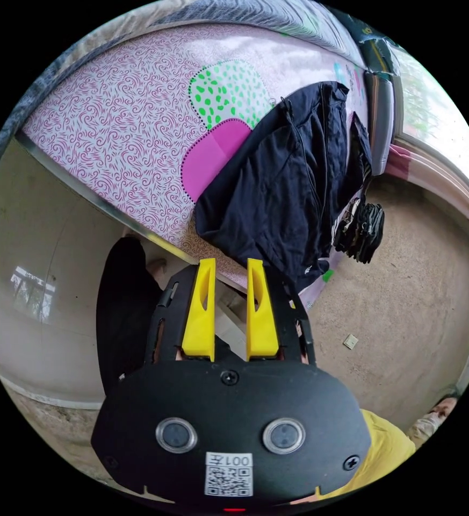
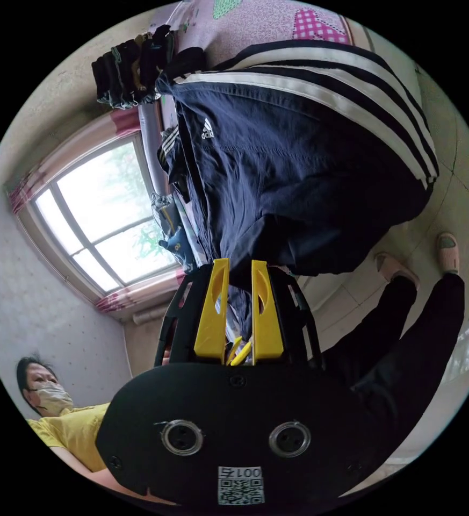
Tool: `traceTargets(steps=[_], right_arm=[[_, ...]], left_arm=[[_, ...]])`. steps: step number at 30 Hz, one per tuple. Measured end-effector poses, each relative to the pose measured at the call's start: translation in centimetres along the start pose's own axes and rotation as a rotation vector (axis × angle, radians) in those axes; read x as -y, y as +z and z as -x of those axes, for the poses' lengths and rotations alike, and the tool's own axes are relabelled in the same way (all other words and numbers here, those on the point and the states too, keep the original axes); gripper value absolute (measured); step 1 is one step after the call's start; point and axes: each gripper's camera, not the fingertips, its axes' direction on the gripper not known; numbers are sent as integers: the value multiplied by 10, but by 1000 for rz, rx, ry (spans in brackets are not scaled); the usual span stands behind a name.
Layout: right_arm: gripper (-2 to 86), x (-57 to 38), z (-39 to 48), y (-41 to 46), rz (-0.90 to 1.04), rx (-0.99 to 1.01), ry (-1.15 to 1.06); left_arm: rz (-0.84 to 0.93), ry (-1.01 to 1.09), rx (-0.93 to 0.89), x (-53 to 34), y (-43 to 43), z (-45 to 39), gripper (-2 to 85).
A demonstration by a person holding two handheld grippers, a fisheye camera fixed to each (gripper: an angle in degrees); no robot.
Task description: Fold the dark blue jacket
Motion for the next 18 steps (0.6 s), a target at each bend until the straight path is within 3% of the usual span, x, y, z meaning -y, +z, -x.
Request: traceTargets(steps=[10,18], right_arm=[[6,-15,36,-13,-32,-63,-57],[2,-51,70,-43,6,-83,-158]], left_arm=[[2,18,20,1,-17,-17,-3],[-79,236,71,-18,-66,-67,-13]])
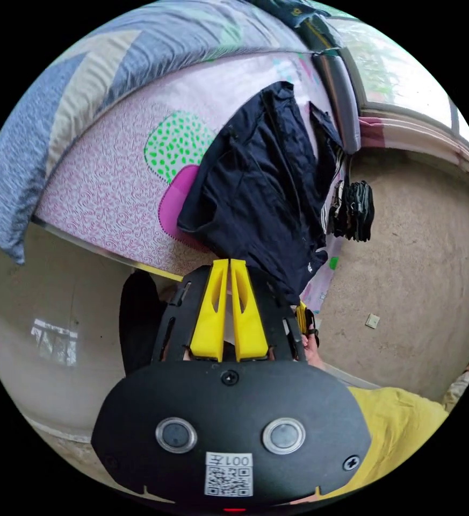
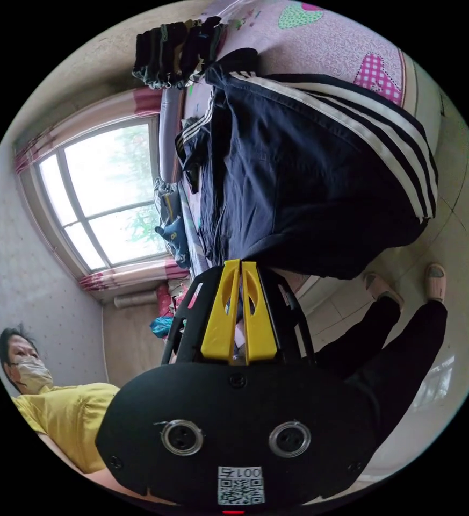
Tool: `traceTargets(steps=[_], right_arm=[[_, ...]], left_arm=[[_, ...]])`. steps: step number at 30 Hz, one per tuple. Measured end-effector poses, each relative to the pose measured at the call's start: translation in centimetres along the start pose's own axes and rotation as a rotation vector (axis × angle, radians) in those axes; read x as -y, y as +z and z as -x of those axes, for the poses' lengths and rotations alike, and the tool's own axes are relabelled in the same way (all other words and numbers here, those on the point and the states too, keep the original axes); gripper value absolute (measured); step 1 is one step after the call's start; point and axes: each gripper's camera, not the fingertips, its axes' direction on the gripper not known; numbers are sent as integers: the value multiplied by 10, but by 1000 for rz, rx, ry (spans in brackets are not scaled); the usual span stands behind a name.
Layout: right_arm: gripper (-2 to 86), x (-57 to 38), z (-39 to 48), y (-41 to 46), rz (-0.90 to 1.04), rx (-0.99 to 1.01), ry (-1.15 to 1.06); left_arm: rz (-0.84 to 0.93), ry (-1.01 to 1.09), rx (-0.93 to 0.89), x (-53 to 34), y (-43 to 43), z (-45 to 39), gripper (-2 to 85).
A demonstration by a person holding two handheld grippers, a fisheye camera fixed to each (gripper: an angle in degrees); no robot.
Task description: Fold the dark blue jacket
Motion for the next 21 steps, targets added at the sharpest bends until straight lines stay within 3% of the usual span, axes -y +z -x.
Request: traceTargets(steps=[7,14,21], right_arm=[[3,-19,-22,17,125,-130,93],[6,-31,-10,-9,164,-97,81],[9,-36,46,-98,54,-13,-187]], left_arm=[[13,-48,121,8,0,19,-14],[64,-115,129,10,29,44,-15],[-121,-94,197,-17,-4,54,-13]])
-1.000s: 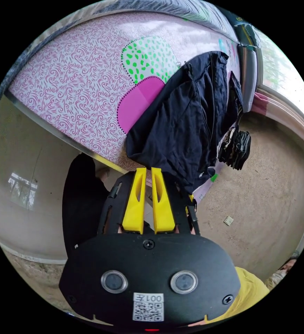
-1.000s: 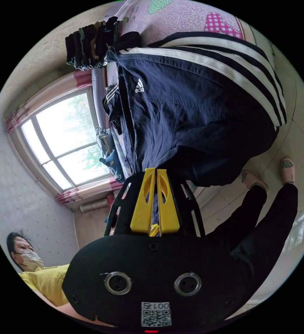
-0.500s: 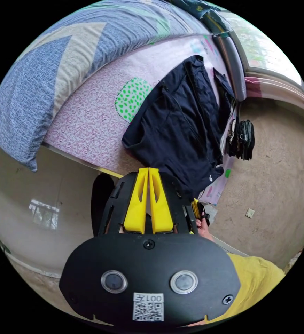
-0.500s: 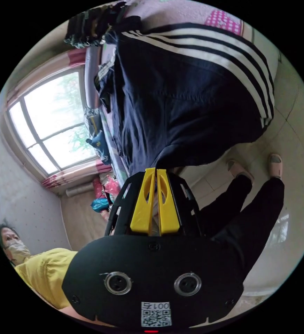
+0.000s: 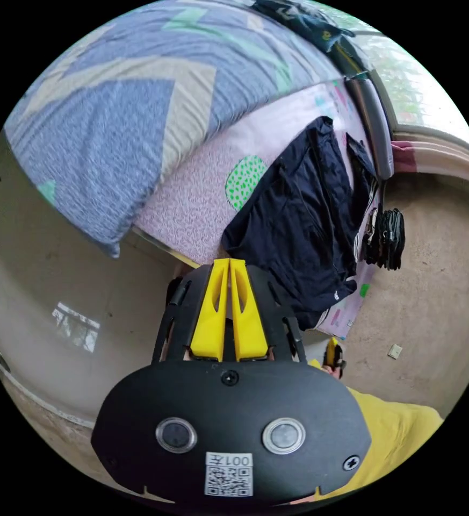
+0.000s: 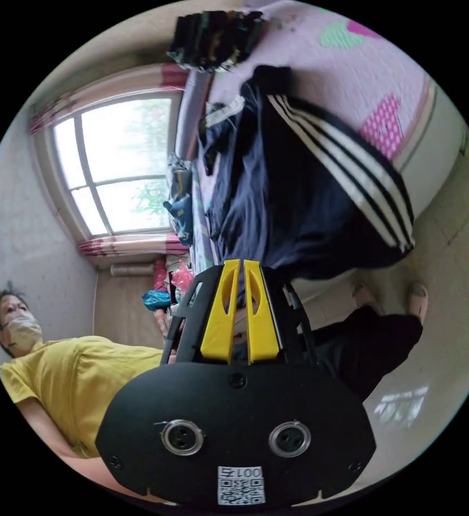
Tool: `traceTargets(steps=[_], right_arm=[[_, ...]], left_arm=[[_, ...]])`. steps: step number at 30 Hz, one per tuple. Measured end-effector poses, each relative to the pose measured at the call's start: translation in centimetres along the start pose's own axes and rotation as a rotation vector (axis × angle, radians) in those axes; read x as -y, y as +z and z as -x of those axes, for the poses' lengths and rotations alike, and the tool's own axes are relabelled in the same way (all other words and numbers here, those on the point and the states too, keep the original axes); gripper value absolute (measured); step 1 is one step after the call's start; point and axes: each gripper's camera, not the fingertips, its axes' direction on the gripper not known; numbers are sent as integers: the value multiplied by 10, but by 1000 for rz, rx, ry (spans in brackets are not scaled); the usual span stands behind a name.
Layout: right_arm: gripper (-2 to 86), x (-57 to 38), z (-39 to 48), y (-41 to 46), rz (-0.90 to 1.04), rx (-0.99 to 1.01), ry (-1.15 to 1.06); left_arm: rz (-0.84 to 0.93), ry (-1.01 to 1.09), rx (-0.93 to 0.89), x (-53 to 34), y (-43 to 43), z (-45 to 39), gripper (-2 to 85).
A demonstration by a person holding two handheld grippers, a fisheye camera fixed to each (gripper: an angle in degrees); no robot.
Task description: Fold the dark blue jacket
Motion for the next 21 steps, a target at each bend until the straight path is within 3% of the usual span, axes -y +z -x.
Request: traceTargets(steps=[4,11,15,21], right_arm=[[12,50,47,-48,-79,-106,-175],[41,163,136,-39,71,-479,-494],[67,233,162,4,272,-617,-704],[100,298,168,76,602,-670,-909]], left_arm=[[-28,146,16,0,10,-44,-13],[134,590,-69,-28,130,-219,-13],[254,834,-69,-78,233,-326,-13],[371,1032,45,-138,370,-425,-14]])
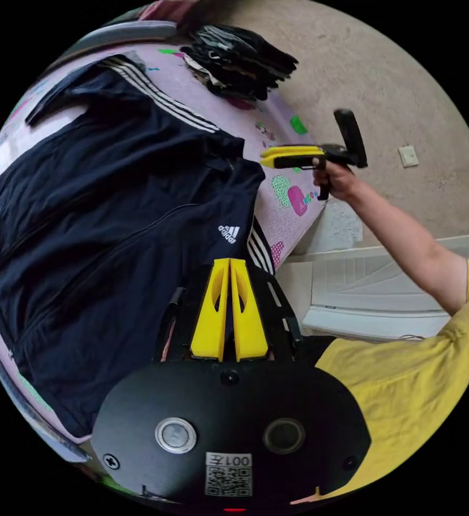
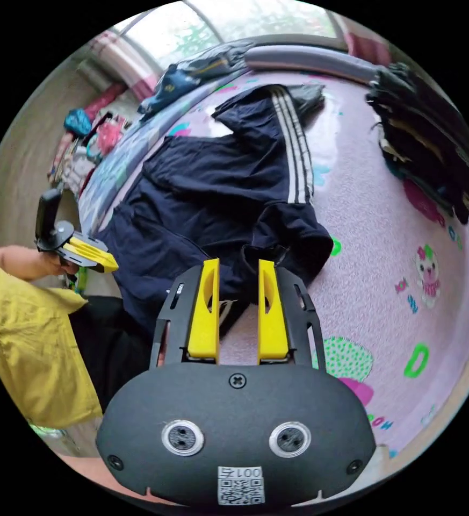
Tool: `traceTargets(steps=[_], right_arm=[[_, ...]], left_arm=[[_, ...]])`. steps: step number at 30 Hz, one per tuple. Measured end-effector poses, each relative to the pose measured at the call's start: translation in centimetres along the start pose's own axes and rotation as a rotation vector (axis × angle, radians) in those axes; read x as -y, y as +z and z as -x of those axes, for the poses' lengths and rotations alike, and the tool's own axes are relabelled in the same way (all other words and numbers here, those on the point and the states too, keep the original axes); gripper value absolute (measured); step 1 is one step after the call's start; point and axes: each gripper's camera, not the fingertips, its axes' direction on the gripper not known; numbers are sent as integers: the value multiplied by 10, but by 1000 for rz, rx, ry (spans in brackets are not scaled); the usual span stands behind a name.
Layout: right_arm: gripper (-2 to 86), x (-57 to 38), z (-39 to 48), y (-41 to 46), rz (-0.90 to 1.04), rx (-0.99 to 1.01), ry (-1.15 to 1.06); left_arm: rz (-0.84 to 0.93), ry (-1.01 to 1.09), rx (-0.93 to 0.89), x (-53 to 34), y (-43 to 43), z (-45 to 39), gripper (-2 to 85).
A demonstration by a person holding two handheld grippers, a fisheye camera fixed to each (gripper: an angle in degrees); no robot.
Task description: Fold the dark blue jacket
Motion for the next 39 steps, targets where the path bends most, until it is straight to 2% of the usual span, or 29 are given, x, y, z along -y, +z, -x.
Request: traceTargets(steps=[3,7,10,13,15,19,22,28,30,35,39], right_arm=[[90,27,-3,18,119,2,-123],[29,40,-14,40,271,90,-173],[17,23,-37,23,124,92,-87],[17,0,-62,37,86,114,81],[19,-4,-60,44,79,101,95],[30,-2,-64,42,72,122,131],[46,-6,-73,30,29,152,157],[37,-19,-81,-24,-144,98,232],[35,-16,-76,-35,-175,91,234],[49,2,-68,-30,-245,285,329],[68,6,-82,8,-292,495,615]], left_arm=[[52,18,7,34,51,-8,-14],[106,-14,26,62,102,2,-14],[122,-32,56,74,130,10,-14],[148,-46,163,80,155,24,-14],[193,-78,231,79,174,45,-15],[176,-121,154,77,175,73,-16],[176,-173,149,77,165,86,-16],[48,-253,137,51,98,123,-16],[-14,-338,133,31,61,158,-16],[-160,-606,66,-20,-9,251,-14],[-260,-750,-25,-57,-50,318,-13]])
